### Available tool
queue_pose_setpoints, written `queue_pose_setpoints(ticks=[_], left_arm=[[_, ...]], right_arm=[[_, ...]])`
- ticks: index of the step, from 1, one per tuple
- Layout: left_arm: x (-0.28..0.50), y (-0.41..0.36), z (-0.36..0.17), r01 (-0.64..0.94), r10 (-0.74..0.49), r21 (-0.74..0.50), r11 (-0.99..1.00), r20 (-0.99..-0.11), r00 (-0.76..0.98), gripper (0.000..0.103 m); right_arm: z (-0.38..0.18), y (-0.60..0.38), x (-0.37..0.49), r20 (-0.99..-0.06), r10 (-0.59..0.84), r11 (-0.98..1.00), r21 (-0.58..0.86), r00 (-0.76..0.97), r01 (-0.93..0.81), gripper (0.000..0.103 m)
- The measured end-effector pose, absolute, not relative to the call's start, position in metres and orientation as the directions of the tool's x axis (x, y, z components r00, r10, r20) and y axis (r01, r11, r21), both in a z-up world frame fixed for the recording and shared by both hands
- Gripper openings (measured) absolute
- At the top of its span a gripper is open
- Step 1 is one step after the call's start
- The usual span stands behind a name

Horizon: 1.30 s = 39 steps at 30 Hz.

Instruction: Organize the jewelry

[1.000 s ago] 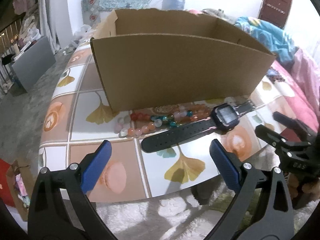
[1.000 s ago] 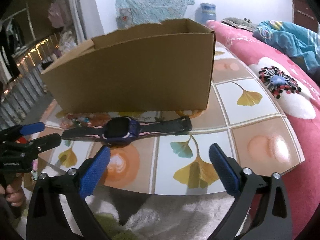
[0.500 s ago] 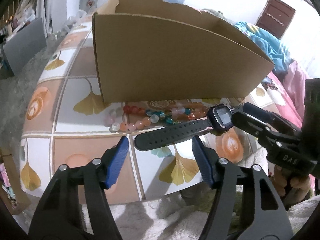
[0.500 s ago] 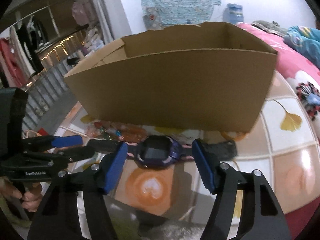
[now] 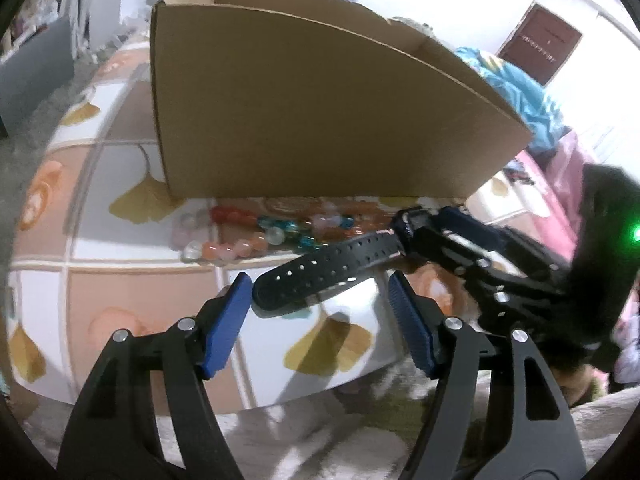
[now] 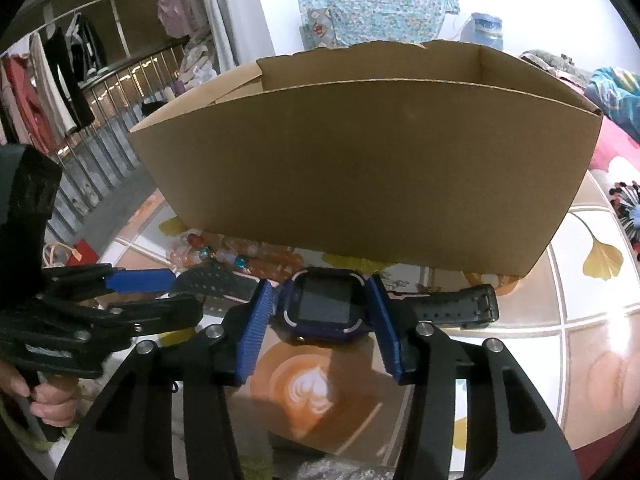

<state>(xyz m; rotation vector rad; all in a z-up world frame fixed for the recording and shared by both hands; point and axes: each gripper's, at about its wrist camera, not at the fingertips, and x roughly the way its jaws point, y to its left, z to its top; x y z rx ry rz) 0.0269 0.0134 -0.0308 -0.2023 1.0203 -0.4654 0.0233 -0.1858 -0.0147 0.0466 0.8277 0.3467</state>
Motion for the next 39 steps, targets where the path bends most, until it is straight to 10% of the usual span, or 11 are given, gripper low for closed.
queue_pose_setpoints(ticks=[12, 25, 39], left_arm=[[0.036, -0.005, -0.009, 0.321, -0.554, -0.452, 0.832, -0.691, 0.465, 0.065], [0.041, -0.023, -0.003, 0.345, -0.465, -0.327, 0.88, -0.741, 0.484, 0.025], [0.019, -0.038, -0.005, 0.399, -0.354, -0.148, 0.905, -0.782, 0.514, 0.019]], right_arm=[[-0.016, -0.187, 0.023, -0.702, 0.325, 0.94, 0.164, 0.633, -0.301, 0.048], [-0.018, -0.187, 0.019, -0.688, 0.317, 0.943, 0.156, 0.653, -0.294, 0.048], [-0.014, -0.214, 0.005, -0.657, 0.362, 0.932, 0.247, 0.662, -0.265, 0.048]])
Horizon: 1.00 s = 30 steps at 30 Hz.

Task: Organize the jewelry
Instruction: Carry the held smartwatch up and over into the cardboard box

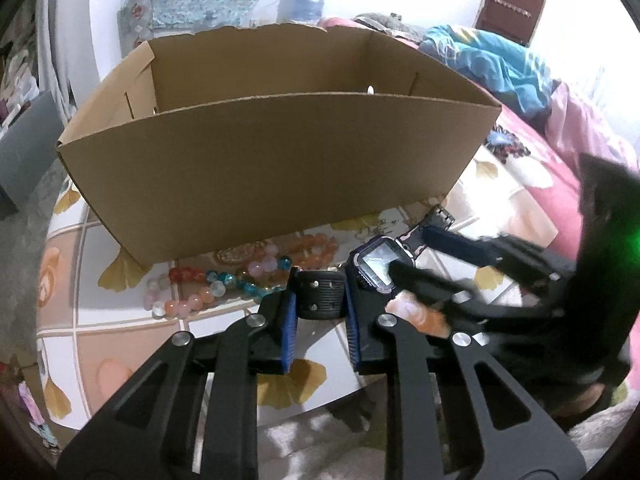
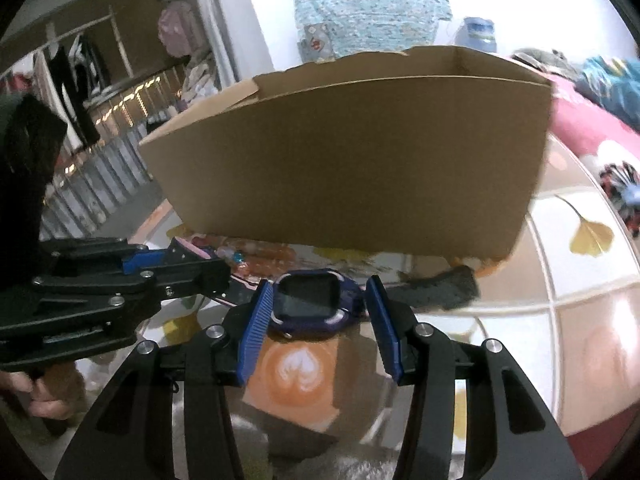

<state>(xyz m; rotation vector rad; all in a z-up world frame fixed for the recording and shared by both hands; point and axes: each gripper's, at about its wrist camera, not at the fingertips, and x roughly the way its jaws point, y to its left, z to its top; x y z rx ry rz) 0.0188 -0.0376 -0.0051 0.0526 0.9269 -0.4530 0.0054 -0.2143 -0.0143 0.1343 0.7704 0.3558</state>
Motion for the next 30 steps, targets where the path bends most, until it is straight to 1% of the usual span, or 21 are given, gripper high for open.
queue_pose_setpoints(ticks=[6, 12, 19, 20, 21, 23, 24, 26, 27, 28, 29, 30], left_arm=[[0.017, -0.039, -0.009, 0.41, -0.329, -0.109, 0.906, -0.79, 0.517, 0.019], [0.014, -0.042, -0.01, 0.412, -0.313, -0.082, 0.907, -0.786, 0.533, 0.019], [0.015, -0.04, -0.013, 0.413, -0.311, -0.083, 0.907, -0.792, 0.525, 0.019], [0.016, -0.04, -0.014, 0.412, -0.311, -0.083, 0.907, -0.793, 0.524, 0.019], [0.016, -0.039, -0.015, 0.411, -0.311, -0.086, 0.908, -0.795, 0.521, 0.019], [0.016, -0.038, -0.017, 0.409, -0.315, -0.093, 0.908, -0.797, 0.516, 0.019], [0.016, -0.037, -0.017, 0.409, -0.315, -0.095, 0.908, -0.797, 0.514, 0.019], [0.016, -0.036, -0.018, 0.406, -0.315, -0.096, 0.909, -0.798, 0.515, 0.019], [0.017, -0.035, -0.019, 0.406, -0.316, -0.098, 0.909, -0.797, 0.514, 0.018], [0.017, -0.034, -0.019, 0.403, -0.316, -0.1, 0.91, -0.796, 0.516, 0.018], [0.017, -0.033, -0.019, 0.402, -0.316, -0.101, 0.91, -0.795, 0.518, 0.018], [0.018, -0.031, -0.019, 0.4, -0.324, -0.11, 0.91, -0.791, 0.519, 0.018]], right_arm=[[-0.011, -0.256, -0.013, -0.658, 0.314, 0.944, 0.292, 0.685, -0.153, 0.048], [-0.016, -0.291, -0.008, -0.695, 0.215, 0.964, 0.262, 0.687, -0.037, 0.048], [-0.013, -0.284, 0.015, -0.686, 0.246, 0.961, 0.262, 0.684, -0.083, 0.044], [-0.016, -0.282, 0.021, -0.694, 0.245, 0.962, 0.259, 0.676, -0.083, 0.042], [-0.018, -0.28, 0.026, -0.704, 0.245, 0.963, 0.257, 0.667, -0.082, 0.037], [-0.026, -0.276, 0.033, -0.725, 0.246, 0.963, 0.258, 0.643, -0.077, 0.032], [-0.025, -0.274, 0.033, -0.726, 0.244, 0.964, 0.254, 0.643, -0.079, 0.026], [-0.024, -0.272, 0.034, -0.731, 0.248, 0.963, 0.258, 0.636, -0.079, 0.022], [-0.024, -0.273, 0.033, -0.73, 0.247, 0.962, 0.262, 0.637, -0.073, 0.017], [-0.025, -0.274, 0.033, -0.731, 0.247, 0.962, 0.266, 0.636, -0.068, 0.014], [-0.024, -0.277, 0.032, -0.727, 0.253, 0.958, 0.28, 0.638, -0.061, 0.008], [-0.023, -0.281, 0.03, -0.719, 0.266, 0.952, 0.302, 0.642, -0.056, 0.008]])
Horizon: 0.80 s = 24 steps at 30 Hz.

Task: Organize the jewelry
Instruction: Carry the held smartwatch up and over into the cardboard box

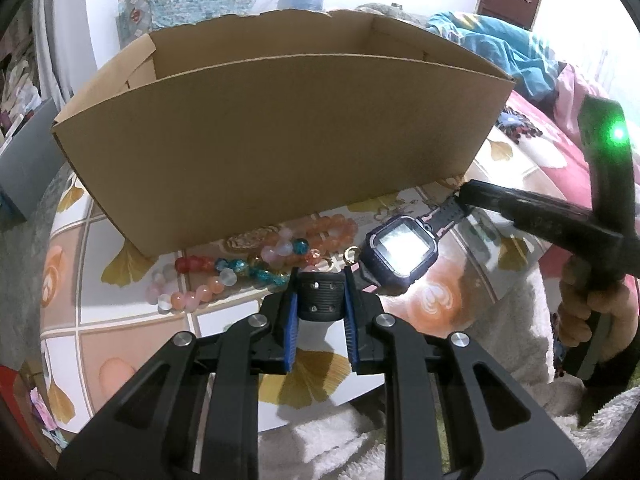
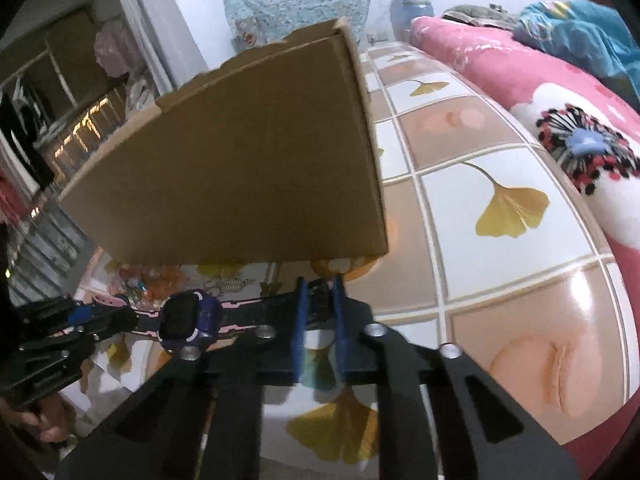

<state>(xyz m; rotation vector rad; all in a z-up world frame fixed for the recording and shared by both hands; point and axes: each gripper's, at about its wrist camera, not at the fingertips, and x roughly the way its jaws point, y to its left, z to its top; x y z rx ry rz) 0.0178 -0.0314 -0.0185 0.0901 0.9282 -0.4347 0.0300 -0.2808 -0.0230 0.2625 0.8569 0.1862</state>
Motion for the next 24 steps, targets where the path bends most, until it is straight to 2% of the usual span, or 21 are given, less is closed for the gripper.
queue_pose_setpoints(ticks=[7, 14, 19, 24], left_arm=[[0.015, -0.026, -0.008, 0.414, -0.373, -0.151, 0.898, -0.761, 0.531, 0.017], [0.005, -0.027, 0.013, 0.446, -0.44, -0.203, 0.872, -0.725, 0.53, 0.017], [-0.003, -0.021, 0.055, 0.498, -0.527, -0.259, 0.828, -0.663, 0.531, 0.017], [0.012, -0.018, 0.107, 0.541, -0.56, -0.241, 0.805, -0.609, 0.562, 0.017]], right_arm=[[-0.004, -0.288, 0.017, -0.644, 0.367, 0.9, 0.427, 0.671, -0.083, 0.005], [0.026, -0.283, 0.0, -0.596, 0.386, 0.895, 0.428, 0.704, -0.128, 0.003], [0.064, -0.28, -0.014, -0.555, 0.385, 0.902, 0.397, 0.737, -0.171, 0.003], [0.118, -0.279, 0.009, -0.475, 0.461, 0.869, 0.412, 0.75, -0.274, 0.003]])
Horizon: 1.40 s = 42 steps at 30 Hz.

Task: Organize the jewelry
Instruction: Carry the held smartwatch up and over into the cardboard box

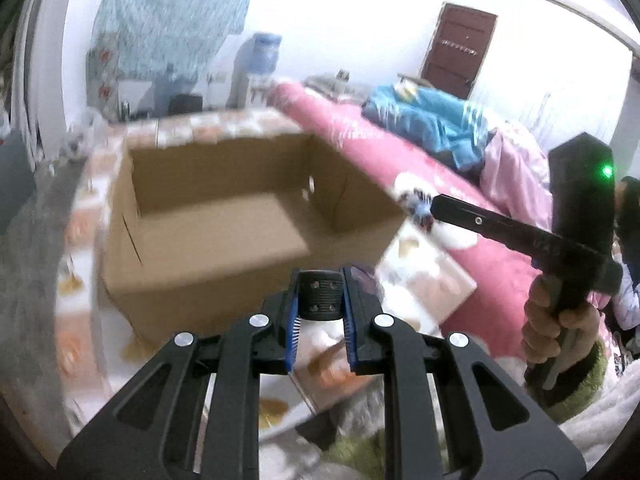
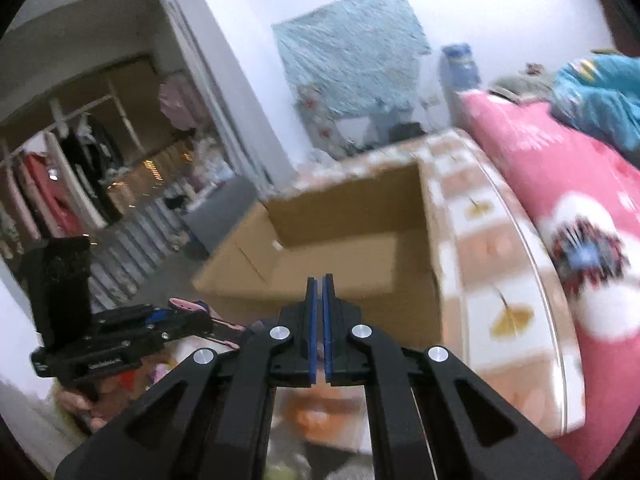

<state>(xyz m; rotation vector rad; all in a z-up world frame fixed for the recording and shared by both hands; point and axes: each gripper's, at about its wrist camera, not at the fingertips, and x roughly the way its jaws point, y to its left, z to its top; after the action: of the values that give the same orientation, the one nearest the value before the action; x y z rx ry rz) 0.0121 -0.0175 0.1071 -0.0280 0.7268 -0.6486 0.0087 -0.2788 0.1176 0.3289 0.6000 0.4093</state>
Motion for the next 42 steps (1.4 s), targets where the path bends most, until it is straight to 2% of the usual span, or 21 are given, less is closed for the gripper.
queue_pose_setpoints(ticks=[3, 6, 8, 10, 12, 17, 19, 21, 22, 25, 27, 32, 34, 42], left_arm=[[0.037, -0.016, 0.129, 0.52, -0.528, -0.216, 0.826, -0.619, 0.581, 0.017], [0.067, -0.007, 0.131, 0.476, -0.524, -0.266, 0.838, -0.633, 0.57, 0.015], [0.078, -0.001, 0.129, 0.453, -0.532, -0.306, 0.837, -0.646, 0.548, 0.015], [0.074, 0.001, 0.134, 0.464, -0.537, -0.299, 0.834, -0.633, 0.557, 0.015], [0.07, 0.002, 0.141, 0.48, -0.55, -0.302, 0.824, -0.627, 0.552, 0.015], [0.06, -0.003, 0.153, 0.5, -0.577, -0.322, 0.804, -0.623, 0.527, 0.015], [0.056, -0.006, 0.158, 0.508, -0.583, -0.322, 0.799, -0.622, 0.523, 0.015], [0.05, -0.011, 0.162, 0.513, -0.593, -0.334, 0.791, -0.626, 0.506, 0.015], [0.047, -0.014, 0.164, 0.518, -0.598, -0.337, 0.786, -0.626, 0.5, 0.015], [0.036, -0.024, 0.178, 0.531, -0.588, -0.307, 0.79, -0.622, 0.516, 0.015], [0.029, -0.027, 0.191, 0.541, -0.594, -0.299, 0.786, -0.608, 0.527, 0.015], [0.016, -0.035, 0.219, 0.562, -0.609, -0.286, 0.776, -0.57, 0.552, 0.015], [0.012, -0.039, 0.23, 0.571, -0.617, -0.28, 0.772, -0.547, 0.565, 0.015], [0.002, -0.054, 0.264, 0.601, -0.643, -0.263, 0.755, -0.476, 0.6, 0.015]], right_arm=[[0.142, -0.273, 0.044, -0.455, 0.505, 0.848, 0.419, 0.733, -0.324, 0.003], [0.15, -0.266, 0.082, -0.475, 0.499, 0.853, 0.418, 0.725, -0.313, 0.003], [0.152, -0.268, 0.094, -0.469, 0.539, 0.823, 0.469, 0.699, -0.32, 0.003], [0.152, -0.269, 0.093, -0.456, 0.551, 0.814, 0.478, 0.699, -0.329, 0.003], [0.149, -0.271, 0.087, -0.45, 0.563, 0.806, 0.485, 0.693, -0.34, 0.003], [0.109, -0.283, 0.064, -0.402, 0.668, 0.705, 0.612, 0.626, -0.359, 0.005], [0.078, -0.286, 0.053, -0.382, 0.711, 0.646, 0.686, 0.59, -0.335, 0.013], [0.048, -0.291, 0.042, -0.357, 0.743, 0.587, 0.754, 0.566, -0.295, 0.03], [0.026, -0.294, 0.037, -0.342, 0.759, 0.542, 0.803, 0.554, -0.248, 0.032], [-0.021, -0.296, 0.03, -0.255, 0.825, 0.382, 0.909, 0.505, -0.166, 0.035], [-0.039, -0.292, 0.026, -0.201, 0.852, 0.301, 0.944, 0.483, -0.138, 0.047], [-0.05, -0.288, 0.029, -0.034, 0.881, 0.127, 0.978, 0.472, -0.167, 0.061], [-0.051, -0.29, 0.035, 0.072, 0.883, 0.021, 0.981, 0.463, -0.193, 0.063], [-0.07, -0.261, 0.061, 0.305, 0.875, -0.262, 0.952, 0.377, -0.161, 0.063]])
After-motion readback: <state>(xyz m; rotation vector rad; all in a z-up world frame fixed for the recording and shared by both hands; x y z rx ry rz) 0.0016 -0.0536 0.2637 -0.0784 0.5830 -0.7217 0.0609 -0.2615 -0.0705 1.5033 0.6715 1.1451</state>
